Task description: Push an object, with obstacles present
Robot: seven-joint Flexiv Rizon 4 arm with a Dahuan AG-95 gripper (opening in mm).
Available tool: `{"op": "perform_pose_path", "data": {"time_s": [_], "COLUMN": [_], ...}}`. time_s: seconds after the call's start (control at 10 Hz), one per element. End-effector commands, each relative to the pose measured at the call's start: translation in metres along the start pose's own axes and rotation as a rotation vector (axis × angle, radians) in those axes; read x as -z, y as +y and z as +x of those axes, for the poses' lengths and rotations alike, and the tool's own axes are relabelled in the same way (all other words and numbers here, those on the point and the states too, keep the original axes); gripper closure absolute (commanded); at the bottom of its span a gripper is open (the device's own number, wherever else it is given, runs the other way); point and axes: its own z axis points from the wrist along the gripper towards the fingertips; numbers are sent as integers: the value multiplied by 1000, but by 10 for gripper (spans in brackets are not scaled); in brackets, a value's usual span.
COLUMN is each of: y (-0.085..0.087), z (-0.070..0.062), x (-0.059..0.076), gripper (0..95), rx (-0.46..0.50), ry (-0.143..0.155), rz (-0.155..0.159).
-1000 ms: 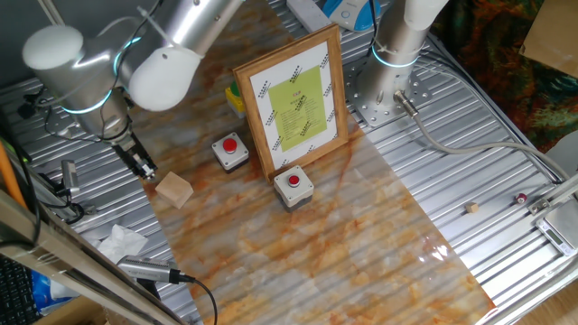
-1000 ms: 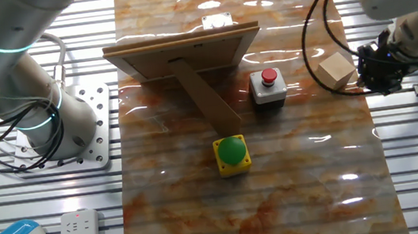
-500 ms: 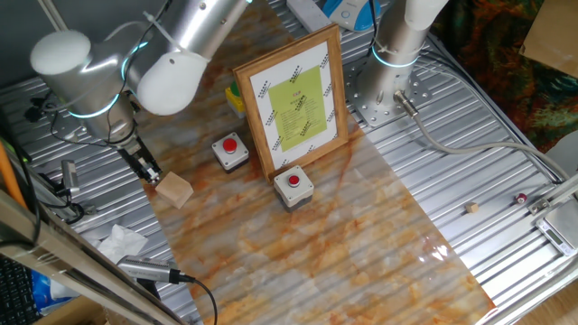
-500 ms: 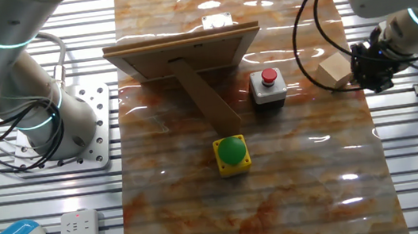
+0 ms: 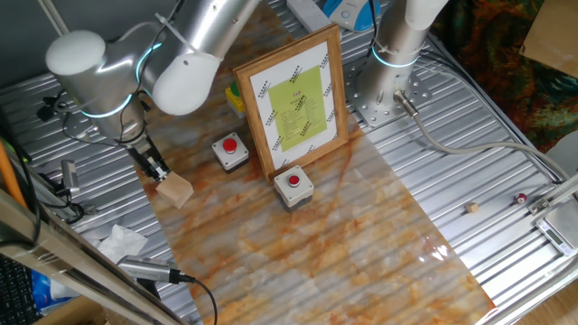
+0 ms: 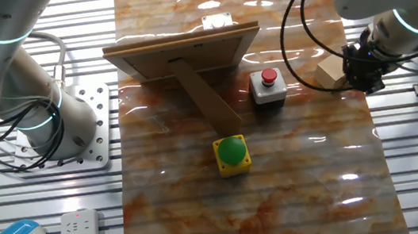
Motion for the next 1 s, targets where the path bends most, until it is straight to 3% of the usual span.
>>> {"op": "perform_pose_path", "data": {"time_s": [0.1, 0.6, 1.0], "y": [0, 14, 30], "z": [5, 6, 0], "x": [-3, -9, -7], "gripper": [950, 950, 950], "rx": [-3, -32, -63], "ry": [-10, -12, -12], "rz": [2, 6, 10]}}
